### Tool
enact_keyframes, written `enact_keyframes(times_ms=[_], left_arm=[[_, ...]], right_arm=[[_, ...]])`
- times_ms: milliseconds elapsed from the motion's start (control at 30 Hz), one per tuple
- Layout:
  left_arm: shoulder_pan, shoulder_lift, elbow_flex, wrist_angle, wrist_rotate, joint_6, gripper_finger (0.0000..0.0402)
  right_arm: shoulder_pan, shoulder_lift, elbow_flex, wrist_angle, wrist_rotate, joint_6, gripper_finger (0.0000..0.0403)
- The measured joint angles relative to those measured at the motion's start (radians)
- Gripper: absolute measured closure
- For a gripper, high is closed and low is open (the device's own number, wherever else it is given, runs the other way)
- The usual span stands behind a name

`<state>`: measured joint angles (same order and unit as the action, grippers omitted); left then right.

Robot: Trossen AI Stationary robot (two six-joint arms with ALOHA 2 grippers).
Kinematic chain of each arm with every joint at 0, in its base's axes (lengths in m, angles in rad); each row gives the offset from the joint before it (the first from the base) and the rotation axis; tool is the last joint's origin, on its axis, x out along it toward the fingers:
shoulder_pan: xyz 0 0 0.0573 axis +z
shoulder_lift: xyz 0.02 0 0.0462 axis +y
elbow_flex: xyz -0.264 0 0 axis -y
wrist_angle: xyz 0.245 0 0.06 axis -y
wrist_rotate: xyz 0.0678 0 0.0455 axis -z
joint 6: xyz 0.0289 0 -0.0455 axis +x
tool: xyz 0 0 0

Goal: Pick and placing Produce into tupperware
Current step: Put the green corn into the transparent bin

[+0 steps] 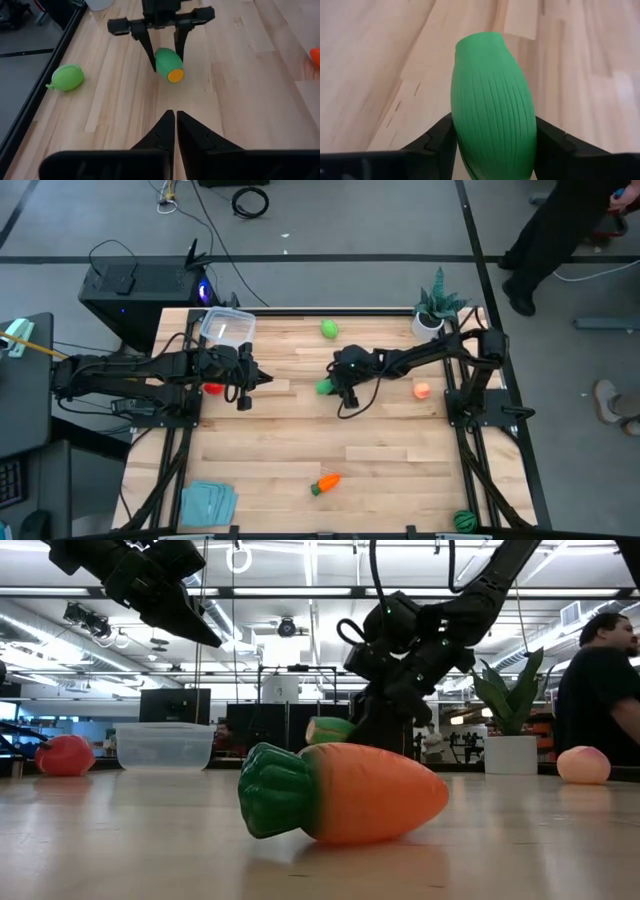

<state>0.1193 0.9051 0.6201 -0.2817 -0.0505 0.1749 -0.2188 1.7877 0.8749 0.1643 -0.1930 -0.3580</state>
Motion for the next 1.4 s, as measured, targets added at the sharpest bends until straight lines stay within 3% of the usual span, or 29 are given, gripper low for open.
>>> enact_keyframes(times_ms=[467, 733, 933, 1100, 1400], left_arm=[[0.000, 0.000, 0.000, 0.019, 0.000, -0.021, 0.0367], [-0.006, 0.000, 0.000, 0.042, 0.000, -0.209, 0.0379], [-0.005, 0.000, 0.000, 0.051, 0.000, -0.080, 0.0369], [-0.005, 0.004, 0.000, 0.055, -0.001, -0.075, 0.0322], [-0.005, 0.005, 0.000, 0.166, -0.140, -0.059, 0.0174]], right_arm=[[0.000, -0.017, 0.094, 0.006, 0.014, 0.000, 0.0205], [0.000, -0.017, 0.139, 0.004, 0.014, -0.003, 0.0204], [0.000, -0.016, 0.139, -0.001, 0.014, -0.004, 0.0204], [0.000, -0.016, 0.139, 0.000, 0.014, -0.005, 0.0203], [0.000, -0.016, 0.139, 0.001, 0.014, -0.011, 0.0203]])
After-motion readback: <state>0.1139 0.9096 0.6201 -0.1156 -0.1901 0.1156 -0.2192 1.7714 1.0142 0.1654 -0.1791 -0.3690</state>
